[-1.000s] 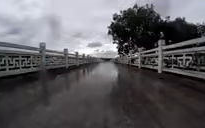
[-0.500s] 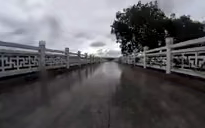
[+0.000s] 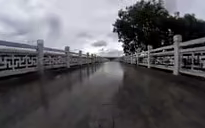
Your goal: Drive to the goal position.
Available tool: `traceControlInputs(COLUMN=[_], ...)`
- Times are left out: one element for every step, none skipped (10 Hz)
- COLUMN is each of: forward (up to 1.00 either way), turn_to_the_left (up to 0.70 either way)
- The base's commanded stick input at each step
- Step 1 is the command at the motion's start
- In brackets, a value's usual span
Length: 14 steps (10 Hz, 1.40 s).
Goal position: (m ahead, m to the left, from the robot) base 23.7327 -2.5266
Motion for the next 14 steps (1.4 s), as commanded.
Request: traceControlInputs(forward=[0.55, 0.55, 0.55, 0.55, 0.54, 0.41, 0.41, 0.41, 0.41, 0.41, 0.40, 0.40, 0.40, 0.40], turn_to_the_left=[0.00, 0.00, 0.00, 0.00, 0.00, 0.00, 0.00, 0.00, 0.00, 0.00, 0.00, 0.00, 0.00, 0.00])
